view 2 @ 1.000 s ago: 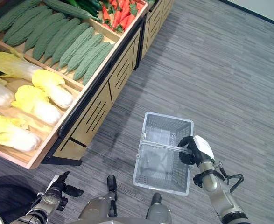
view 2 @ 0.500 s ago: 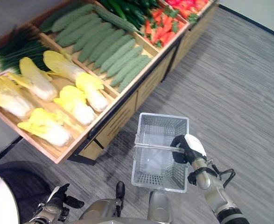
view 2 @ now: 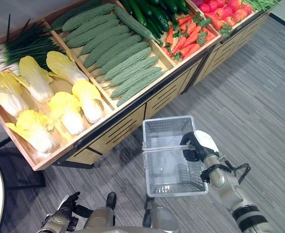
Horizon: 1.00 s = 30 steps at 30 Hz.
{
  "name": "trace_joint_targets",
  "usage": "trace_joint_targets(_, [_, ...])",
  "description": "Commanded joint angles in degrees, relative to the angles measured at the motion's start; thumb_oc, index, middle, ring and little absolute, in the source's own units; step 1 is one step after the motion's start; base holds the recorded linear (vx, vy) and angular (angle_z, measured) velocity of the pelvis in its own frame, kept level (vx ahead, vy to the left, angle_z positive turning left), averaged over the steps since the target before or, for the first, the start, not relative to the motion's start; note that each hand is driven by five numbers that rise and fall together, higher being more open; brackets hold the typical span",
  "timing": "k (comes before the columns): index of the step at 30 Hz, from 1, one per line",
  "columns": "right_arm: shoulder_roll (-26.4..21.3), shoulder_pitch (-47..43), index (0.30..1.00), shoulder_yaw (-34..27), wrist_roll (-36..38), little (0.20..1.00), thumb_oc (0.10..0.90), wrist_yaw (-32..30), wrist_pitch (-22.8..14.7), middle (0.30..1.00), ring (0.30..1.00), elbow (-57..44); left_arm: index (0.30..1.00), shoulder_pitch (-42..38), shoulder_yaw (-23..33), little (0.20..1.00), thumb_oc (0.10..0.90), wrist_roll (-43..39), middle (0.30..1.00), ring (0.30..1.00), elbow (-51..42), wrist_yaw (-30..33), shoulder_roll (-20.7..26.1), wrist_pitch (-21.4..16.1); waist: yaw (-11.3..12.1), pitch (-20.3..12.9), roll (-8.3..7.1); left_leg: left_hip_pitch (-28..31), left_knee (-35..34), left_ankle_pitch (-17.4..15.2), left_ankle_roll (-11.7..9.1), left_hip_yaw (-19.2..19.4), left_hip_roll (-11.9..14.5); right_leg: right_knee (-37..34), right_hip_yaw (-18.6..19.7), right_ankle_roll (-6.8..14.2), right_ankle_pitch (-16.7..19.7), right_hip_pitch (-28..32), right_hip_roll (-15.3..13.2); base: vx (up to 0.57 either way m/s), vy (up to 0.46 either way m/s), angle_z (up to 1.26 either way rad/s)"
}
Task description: Get the vegetables into the basket
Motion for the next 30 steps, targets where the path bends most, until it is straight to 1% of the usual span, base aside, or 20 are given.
trace_joint_targets(1, [-2.43,-0.40,0.300,-5.85,3.43,0.300,0.400,-4.07,-3.84,0.300,0.300,-7.33,1.000,-1.37,-1.06,1.000,0.900,-0.37,1.000,1.000,-0.13,0.89,1.67,0.25,-0.61,-1.55,0.02,-1.98,0.46,2.89,-1.00,15.22,7.23,6.87,-0.66,7.57,-6.00,-0.19,-6.11,0.06,-0.032,0.72])
trace_joint_targets(2, [-2.36,-0.06,0.300,-6.18,3.26,0.300,0.400,-4.30,-3.65,0.300,0.300,-7.57,1.000,-1.66,-1.39,1.000,0.900,-0.12,1.000,1.000,-0.30,0.75,1.55,0.29,-1.30,-1.85,0.27,-1.72,0.27,2.40,-1.65,18.92,7.72,5.96,-1.58,8.17,-6.26,0.74,-6.19,0.06,-0.021,0.96])
trace_joint_targets(4, [-2.15,0.47,0.300,-6.60,2.85,0.300,0.400,-4.72,-3.24,0.300,0.300,-7.72,1.000,-1.82,-1.67,1.000,0.900,0.29,1.000,1.000,-0.35,0.69,1.38,0.48,-1.85,-2.26,0.79,-1.18,-0.67,3.23,-2.14,23.76,8.33,5.56,-3.34,8.55,-6.22,1.61,-6.26,0.07,0.021,0.89])
trace_joint_targets(5, [-1.93,0.70,0.300,-6.77,2.69,0.300,0.400,-4.93,-3.01,0.300,0.300,-7.67,1.000,-1.81,-1.92,1.000,0.900,0.52,1.000,1.000,-0.40,0.62,1.27,0.60,-1.92,-2.48,1.14,-1.07,-1.50,4.02,-2.27,24.94,8.49,5.79,-4.27,8.64,-6.35,1.81,-6.40,0.06,0.064,0.71])
trace_joint_targets(8, [-1.15,0.96,0.300,-6.49,2.23,0.300,0.400,-4.64,-2.53,0.300,0.300,-7.63,1.000,-1.11,-1.50,1.000,0.900,0.84,1.000,1.000,-0.02,0.49,1.48,0.81,-1.43,-3.11,1.19,0.32,-3.45,3.58,-1.81,23.38,7.71,6.10,-4.58,9.00,-6.53,2.49,-6.73,0.07,0.111,0.34])
trace_joint_targets(10, [-0.55,1.25,0.300,-6.44,2.18,0.300,0.400,-4.35,-2.31,0.300,0.300,-7.47,1.000,-0.79,-1.36,1.000,0.900,1.05,1.000,1.000,0.22,0.33,1.59,0.86,-1.27,-3.33,0.92,0.82,-3.87,3.34,-1.46,23.49,7.38,6.54,-4.75,9.21,-6.62,2.78,-7.43,0.04,0.141,0.10])
trace_joint_targets(12, [0.17,1.37,0.300,-6.44,2.25,0.300,0.400,-3.98,-2.04,0.300,0.300,-7.03,1.000,-0.29,-1.15,1.000,0.900,0.97,1.000,1.000,-0.23,0.08,1.70,0.89,-0.95,-3.62,0.36,1.24,-4.17,2.34,-0.61,23.26,6.26,7.29,-5.06,9.86,-6.29,3.15,-8.86,0.03,0.166,0.31])
trace_joint_targets(13, [0.20,1.38,0.300,-6.43,2.24,0.300,0.400,-3.98,-2.04,0.300,0.300,-7.03,1.000,-0.26,-1.15,1.000,0.900,0.96,1.000,1.000,-0.26,0.07,1.73,0.90,-0.95,-3.61,0.32,1.27,-4.18,2.31,-0.57,23.28,6.20,7.32,-5.04,9.90,-6.30,3.17,-8.92,0.03,0.173,0.22])
trace_joint_targets(15, [0.53,1.39,0.300,-6.52,2.14,0.300,0.400,-3.75,-1.85,0.300,0.300,-6.80,1.000,0.07,-1.22,1.000,0.900,0.96,1.000,1.000,-0.88,-0.18,1.84,0.83,-0.69,-3.74,-0.05,1.46,-4.31,1.46,0.14,23.04,5.21,7.85,-5.01,10.52,-5.90,3.34,-9.90,0.02,0.197,0.14])
trace_joint_targets(16, [1.30,1.26,0.300,-6.45,1.97,0.300,0.400,-3.70,-1.53,0.300,0.300,-5.82,1.000,0.40,-1.01,1.000,0.900,0.96,1.000,1.000,-0.67,-0.23,2.11,0.82,-0.42,-3.84,-0.47,1.70,-4.47,0.56,0.96,22.65,4.08,8.37,-4.82,11.17,-5.29,3.38,-10.90,0.02,0.189,0.12])
trace_joint_targets(20, [2.02,1.13,0.300,-6.24,1.92,0.300,0.400,-3.66,-1.27,0.300,0.300,-5.00,1.000,0.66,-0.83,1.000,0.900,0.96,1.000,1.000,-0.62,-0.30,2.30,0.79,-0.19,-3.97,-0.79,2.08,-4.99,-0.16,1.91,22.43,2.67,9.55,-4.32,12.11,-4.47,3.04,-12.10,-0.01,0.201,0.04])
trace_joint_targets(21, [2.67,0.61,0.300,-6.06,1.52,0.300,0.400,-3.89,-0.91,0.300,0.300,-4.18,1.000,0.86,-0.38,1.000,0.900,0.83,1.000,1.000,-0.95,-0.13,2.80,0.83,0.00,-3.49,-1.08,1.96,-5.71,-0.06,3.89,22.75,1.05,15.02,-3.28,12.77,-1.80,0.16,-14.08,-0.09,0.223,0.02])
trace_joint_targets(22, [2.68,0.59,0.300,-6.04,1.51,0.300,0.400,-3.90,-0.91,0.300,0.300,-4.16,1.000,0.87,-0.37,1.000,0.900,0.83,1.000,1.000,-0.96,-0.13,2.81,0.85,0.06,-3.52,-1.15,1.95,-5.74,-0.06,3.93,22.84,0.98,15.19,-3.15,12.81,-1.86,0.00,-14.17,-0.09,0.281,0.00])
trace_joint_targets(24, [3.11,-0.19,0.300,-5.63,1.28,0.300,0.400,-3.91,-0.89,0.300,0.300,-3.34,1.000,0.96,-0.29,1.000,0.900,0.73,1.000,1.000,-0.99,-0.18,3.09,0.71,0.00,-2.79,-1.04,2.89,-6.31,-0.42,4.93,22.73,0.13,20.23,-1.29,13.60,0.47,-2.23,-15.31,-0.01,0.159,-0.03])
trace_joint_targets(25, [3.31,-0.57,0.300,-5.43,1.12,0.300,0.400,-4.06,-0.78,0.300,0.300,-2.77,1.000,0.75,-0.59,1.000,0.900,0.57,1.000,1.000,-1.31,-0.15,3.57,0.63,-0.75,-2.13,-0.63,3.05,-6.60,-0.38,5.32,21.18,-0.07,23.92,3.58,13.56,0.50,-4.49,-13.28,-0.01,0.126,-0.08])
trace_joint_targets(26, [3.32,-0.59,0.300,-5.41,1.12,0.300,0.400,-4.07,-0.79,0.300,0.300,-2.76,1.000,0.75,-0.59,1.000,0.900,0.57,1.000,1.000,-1.31,-0.15,3.57,0.63,-0.70,-2.15,-0.66,3.04,-6.59,-0.40,5.31,21.24,-0.08,24.00,3.66,13.56,0.47,-4.58,-13.29,0.02,0.070,0.02])
trace_joint_targets(27, [3.37,-0.73,0.300,-5.19,1.14,0.300,0.400,-4.06,-0.79,0.300,0.300,-2.52,1.000,0.65,-0.75,1.000,0.900,0.55,1.000,1.000,-1.37,-0.06,3.72,0.53,-1.14,-2.15,-0.47,3.18,-6.86,-0.39,5.20,20.42,-0.19,22.86,6.36,13.37,-0.38,-5.09,-11.77,0.05,-0.018,0.14])
trace_joint_targets(28, [3.61,-0.50,0.300,-5.15,1.30,0.300,0.400,-4.10,-0.74,0.300,0.300,-1.77,1.000,0.27,-0.74,1.000,0.900,0.25,1.000,1.000,-1.03,0.24,3.88,0.32,-1.42,-2.34,-0.60,3.13,-7.06,-0.19,4.73,19.33,-0.23,18.71,8.56,12.74,-1.67,-4.70,-10.85,0.05,-0.021,0.26])
trace_joint_targets(29, [3.62,-0.54,0.300,-5.14,1.30,0.300,0.400,-4.11,-0.75,0.300,0.300,-1.74,1.000,0.24,-0.73,1.000,0.900,0.25,1.000,1.000,-1.01,0.24,3.89,0.31,-1.38,-2.46,-0.52,2.97,-7.13,-0.02,4.69,19.36,-0.09,18.35,8.53,12.65,-1.36,-4.75,-10.68,0.06,-0.133,0.33])
trace_joint_targets(30, [3.77,-0.30,0.300,-5.12,1.44,0.300,0.400,-4.40,-0.65,0.300,0.300,-1.20,1.000,-0.41,-0.79,1.000,0.900,0.09,1.000,1.000,-0.80,0.44,3.96,0.05,-1.56,-2.71,-0.50,2.50,-7.06,0.08,3.86,18.16,0.40,13.44,11.11,12.59,-1.20,-5.10,-11.56,0.03,-0.106,0.35])
